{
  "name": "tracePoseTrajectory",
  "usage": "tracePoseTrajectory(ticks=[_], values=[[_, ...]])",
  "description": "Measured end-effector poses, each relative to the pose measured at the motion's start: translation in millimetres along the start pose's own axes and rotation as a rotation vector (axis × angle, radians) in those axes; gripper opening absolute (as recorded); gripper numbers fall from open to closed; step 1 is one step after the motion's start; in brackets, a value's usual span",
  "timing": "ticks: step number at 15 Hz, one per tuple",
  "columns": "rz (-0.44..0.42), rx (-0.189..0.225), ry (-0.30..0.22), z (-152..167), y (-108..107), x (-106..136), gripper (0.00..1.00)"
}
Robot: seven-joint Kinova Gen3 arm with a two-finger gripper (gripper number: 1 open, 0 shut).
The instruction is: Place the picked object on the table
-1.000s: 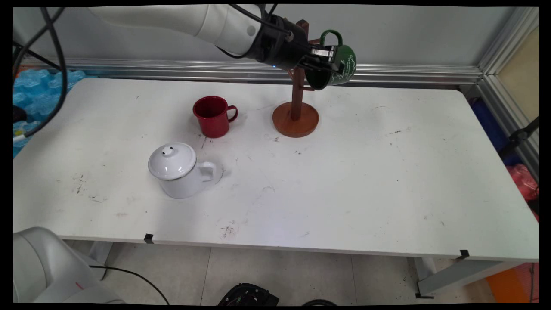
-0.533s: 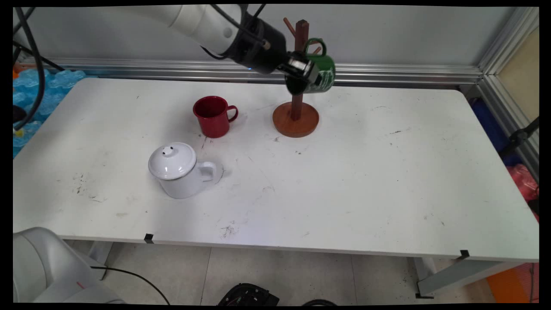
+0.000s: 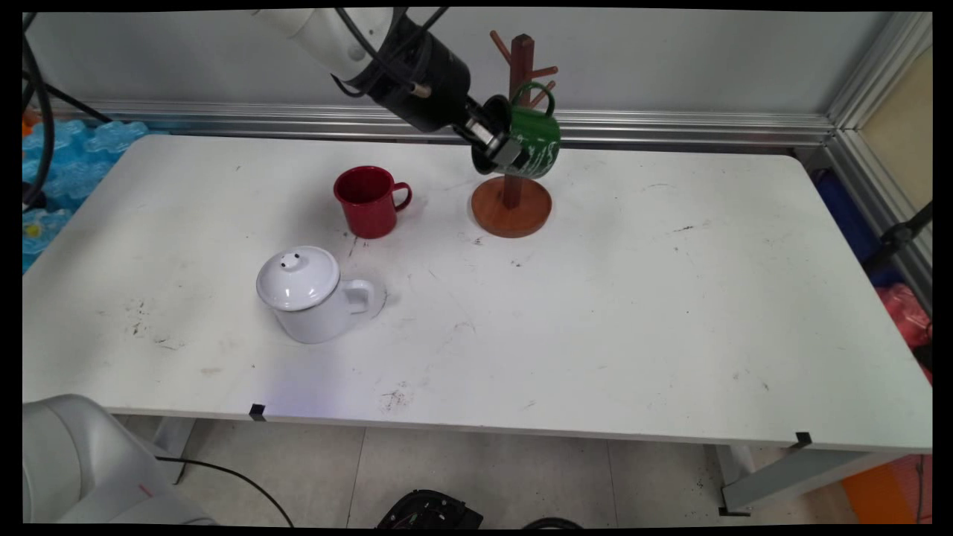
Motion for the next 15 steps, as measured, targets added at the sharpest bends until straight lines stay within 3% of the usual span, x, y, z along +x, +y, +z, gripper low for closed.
tracePoseTrajectory(ticks=[8, 15], values=[[0.14, 0.053, -0.153, 13.9, 3.5, 0.0, 0.0], [0.15, 0.123, -0.297, 38.0, 10.5, -9.4, 0.0]])
